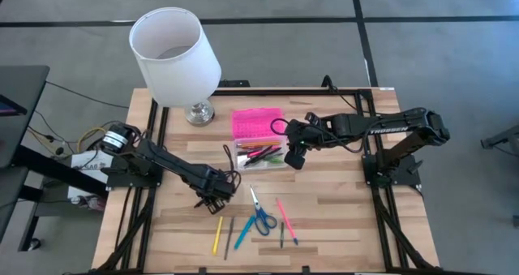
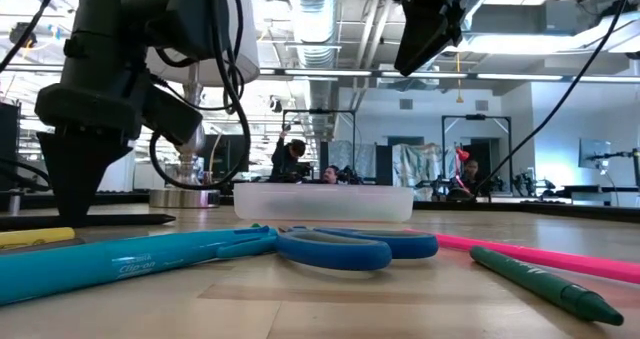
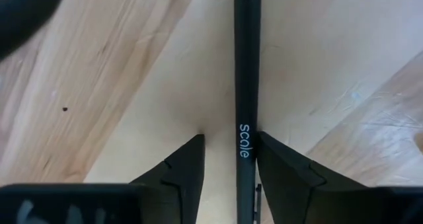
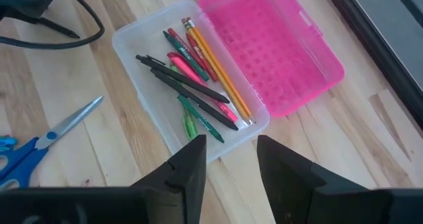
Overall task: Pick & place school supplies into a supply box
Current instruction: Put the black pen into the supply box
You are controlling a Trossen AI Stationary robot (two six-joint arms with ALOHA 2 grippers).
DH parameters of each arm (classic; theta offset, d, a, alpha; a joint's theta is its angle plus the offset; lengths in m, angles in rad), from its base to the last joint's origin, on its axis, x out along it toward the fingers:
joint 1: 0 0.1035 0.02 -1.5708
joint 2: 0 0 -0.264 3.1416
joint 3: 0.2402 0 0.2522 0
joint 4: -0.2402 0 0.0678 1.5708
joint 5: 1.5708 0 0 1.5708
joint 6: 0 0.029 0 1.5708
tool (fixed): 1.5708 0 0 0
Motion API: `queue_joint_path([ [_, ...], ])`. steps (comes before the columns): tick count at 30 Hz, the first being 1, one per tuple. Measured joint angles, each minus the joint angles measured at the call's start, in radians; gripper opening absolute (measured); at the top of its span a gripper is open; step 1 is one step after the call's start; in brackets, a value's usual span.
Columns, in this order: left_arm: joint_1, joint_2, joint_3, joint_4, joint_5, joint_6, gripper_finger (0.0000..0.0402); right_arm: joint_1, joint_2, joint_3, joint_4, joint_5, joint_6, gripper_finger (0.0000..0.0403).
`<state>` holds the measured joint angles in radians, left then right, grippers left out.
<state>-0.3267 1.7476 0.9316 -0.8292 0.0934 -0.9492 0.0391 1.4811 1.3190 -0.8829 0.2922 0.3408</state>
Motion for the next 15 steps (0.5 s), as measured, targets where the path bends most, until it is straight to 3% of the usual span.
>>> queue_joint_path([
  [6, 0.000, -0.003, -0.020, 0.038, 0.005, -0.007, 0.0105, 0.000, 0.000, 0.000, -0.003, -0.002, 0.011, 0.0127],
  [15, -0.002, -0.003, -0.020, 0.053, -0.020, 0.019, 0.0099, 0.001, 0.000, 0.000, -0.003, -0.002, 0.011, 0.0127],
])
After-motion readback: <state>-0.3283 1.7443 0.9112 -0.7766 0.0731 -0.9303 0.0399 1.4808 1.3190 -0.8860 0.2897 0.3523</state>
